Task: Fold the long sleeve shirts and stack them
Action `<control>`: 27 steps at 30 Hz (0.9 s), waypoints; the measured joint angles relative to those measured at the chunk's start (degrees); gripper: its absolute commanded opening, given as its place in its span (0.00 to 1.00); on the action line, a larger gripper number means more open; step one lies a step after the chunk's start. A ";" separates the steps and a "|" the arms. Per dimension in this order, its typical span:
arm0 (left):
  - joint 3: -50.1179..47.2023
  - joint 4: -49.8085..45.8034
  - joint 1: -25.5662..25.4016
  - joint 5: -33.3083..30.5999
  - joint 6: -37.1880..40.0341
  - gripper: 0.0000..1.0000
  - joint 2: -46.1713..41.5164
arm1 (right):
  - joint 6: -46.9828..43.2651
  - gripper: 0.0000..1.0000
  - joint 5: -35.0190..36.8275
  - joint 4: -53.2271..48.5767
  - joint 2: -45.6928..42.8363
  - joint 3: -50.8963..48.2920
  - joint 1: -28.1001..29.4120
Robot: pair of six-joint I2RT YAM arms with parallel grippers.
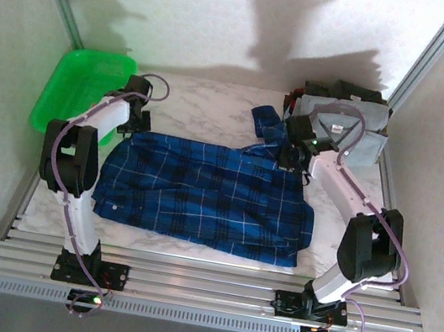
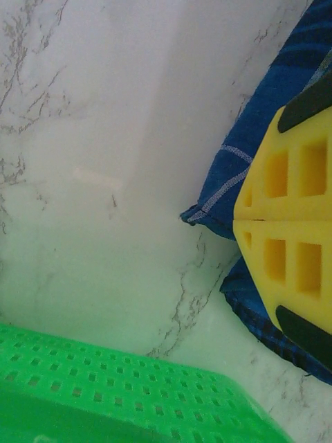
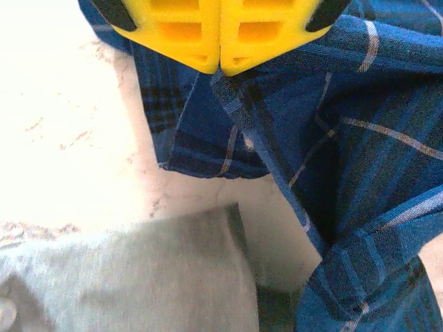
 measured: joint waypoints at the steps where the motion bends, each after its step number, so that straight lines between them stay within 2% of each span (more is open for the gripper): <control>1: 0.00 0.02 0.00 -0.13 0.00 0.00 0.02 | 0.52 0.00 -0.02 0.02 -1.01 -1.44 0.28; 5: -0.57 0.42 -0.02 -0.37 -0.02 0.00 -0.26 | 2.47 0.00 0.04 -0.07 -3.91 -5.73 1.14; 14: -10.10 1.22 0.20 -1.25 -3.78 0.00 -4.33 | 6.49 0.00 1.49 -0.50 -9.73 -12.81 2.08; 19: -14.40 1.53 0.20 -1.49 -6.12 0.00 -6.49 | 9.01 0.00 1.53 -0.66 -10.40 -15.91 4.42; 27: -15.87 1.66 0.20 -2.80 -8.37 0.00 -6.91 | 15.21 0.04 1.05 -0.44 -13.29 -23.76 7.67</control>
